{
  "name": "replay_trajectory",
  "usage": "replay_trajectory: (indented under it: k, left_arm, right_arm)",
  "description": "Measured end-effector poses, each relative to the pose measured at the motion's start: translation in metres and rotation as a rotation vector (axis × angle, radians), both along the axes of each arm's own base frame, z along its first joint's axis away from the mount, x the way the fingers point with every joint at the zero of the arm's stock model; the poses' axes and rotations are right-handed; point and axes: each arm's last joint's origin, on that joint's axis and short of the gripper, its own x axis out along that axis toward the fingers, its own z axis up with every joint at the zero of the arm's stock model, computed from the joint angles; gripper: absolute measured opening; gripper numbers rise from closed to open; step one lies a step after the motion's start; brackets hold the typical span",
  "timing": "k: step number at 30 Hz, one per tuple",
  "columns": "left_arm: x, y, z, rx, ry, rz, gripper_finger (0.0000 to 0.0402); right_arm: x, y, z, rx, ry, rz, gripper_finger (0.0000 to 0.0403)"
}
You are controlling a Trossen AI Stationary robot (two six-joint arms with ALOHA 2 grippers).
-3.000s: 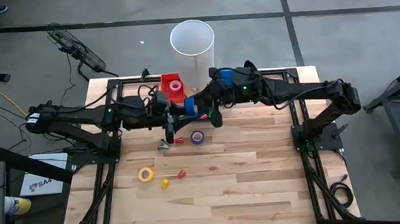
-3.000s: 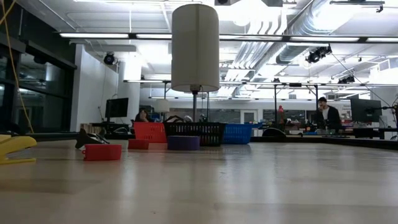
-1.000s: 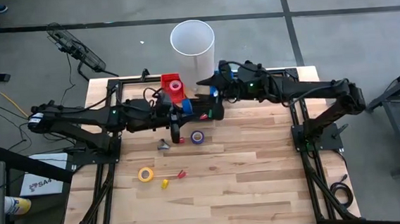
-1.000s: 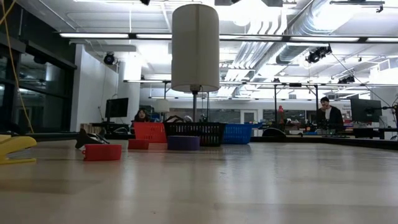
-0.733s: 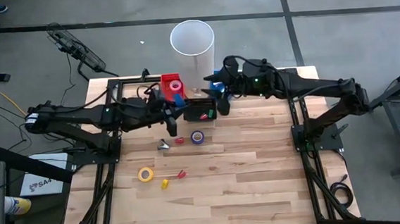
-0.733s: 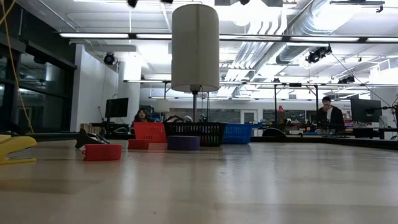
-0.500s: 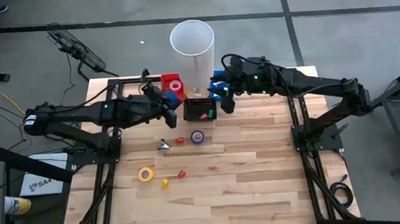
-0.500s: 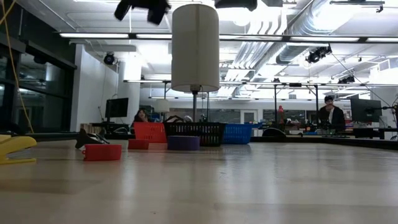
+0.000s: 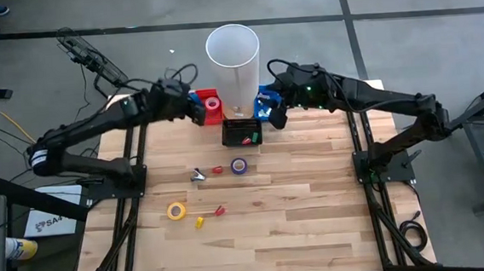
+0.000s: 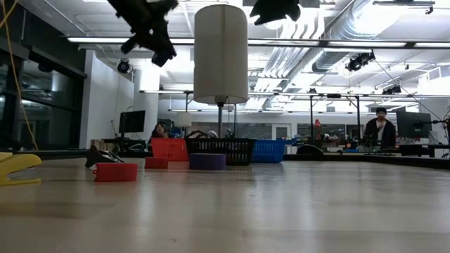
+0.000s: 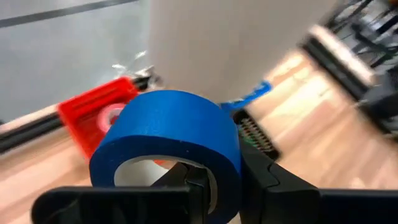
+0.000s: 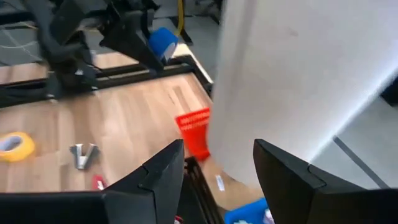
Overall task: Pick and place Stapler, Stapler remover, tape
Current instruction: Put the blue tape into the red bin
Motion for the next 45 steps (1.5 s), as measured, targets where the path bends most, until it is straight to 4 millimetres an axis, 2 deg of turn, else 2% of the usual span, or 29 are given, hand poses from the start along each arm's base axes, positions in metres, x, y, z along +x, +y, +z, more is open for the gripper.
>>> replay_trajectory:
  k: [8, 11, 17, 24, 30, 35, 45]
  left_arm:
    - [-0.017, 0.055, -0.015, -0.084, 0.032, 0.044, 0.0038]
    - [-0.017, 0.073, -0.024, -0.144, 0.021, 0.048, 0.0038]
    - [-0.006, 0.101, -0.058, -0.254, 0.093, 0.038, 0.0056]
    - [0.014, 0.117, -0.097, -0.24, 0.237, -0.172, 0.004]
    - [0.022, 0.125, -0.124, -0.208, 0.335, -0.323, 0.005]
    - [0.03, 0.128, -0.134, -0.159, 0.31, -0.471, 0.005]
    - [0.03, 0.131, -0.137, -0.098, 0.378, -0.493, 0.0049]
  right_arm:
    - [-0.008, -0.012, -0.007, 0.071, 0.041, -0.115, 0.0184]
    - [-0.01, -0.016, -0.008, 0.096, 0.046, -0.145, 0.0185]
    - [-0.013, -0.022, -0.01, 0.137, 0.041, -0.192, 0.0184]
    - [-0.015, -0.027, -0.01, 0.139, 0.04, -0.21, 0.0185]
    - [-0.015, -0.027, -0.01, 0.144, 0.034, -0.228, 0.0185]
    - [-0.015, -0.027, -0.01, 0.141, 0.034, -0.233, 0.0184]
    - [-0.016, -0.028, -0.01, 0.135, 0.033, -0.254, 0.0184]
